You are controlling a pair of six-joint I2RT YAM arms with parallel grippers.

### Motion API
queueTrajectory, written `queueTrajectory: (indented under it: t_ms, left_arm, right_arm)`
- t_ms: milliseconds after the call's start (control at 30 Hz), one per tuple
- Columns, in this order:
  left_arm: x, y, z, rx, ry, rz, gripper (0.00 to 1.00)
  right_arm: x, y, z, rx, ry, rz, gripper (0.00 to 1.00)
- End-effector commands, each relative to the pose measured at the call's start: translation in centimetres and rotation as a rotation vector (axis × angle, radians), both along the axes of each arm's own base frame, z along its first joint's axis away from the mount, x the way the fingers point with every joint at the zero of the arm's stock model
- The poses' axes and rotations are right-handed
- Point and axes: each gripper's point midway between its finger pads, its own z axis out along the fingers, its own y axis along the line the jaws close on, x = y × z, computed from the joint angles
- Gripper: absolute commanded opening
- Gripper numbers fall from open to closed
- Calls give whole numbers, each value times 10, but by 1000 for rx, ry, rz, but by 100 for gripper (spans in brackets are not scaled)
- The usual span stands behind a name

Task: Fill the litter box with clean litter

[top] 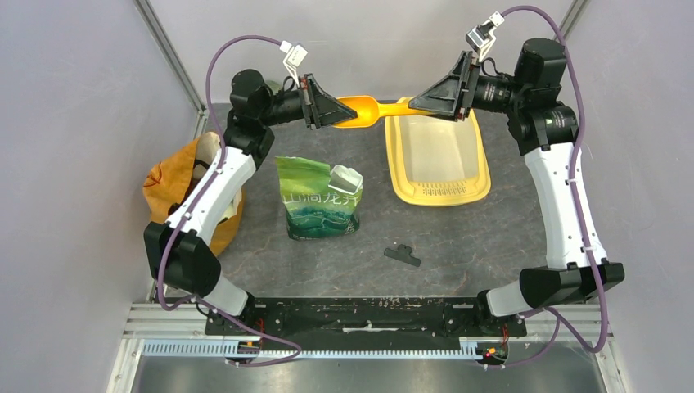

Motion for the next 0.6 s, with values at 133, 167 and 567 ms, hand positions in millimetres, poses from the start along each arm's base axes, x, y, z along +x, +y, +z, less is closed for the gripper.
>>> queueTrajectory:
  t_ms: [133,167,567]
  left_arm:
    - [-7,-8,10,-33,-2,-12,2]
    - [-7,-9,9,-29,0,-13,2]
    - [7,-12,-2,11,38,53,2]
  right_arm:
    - [8,5,1,34,42,-13,75]
    - [8,6,-1,34,48,-9,74]
    - [13,8,-16,7,84,-23,54]
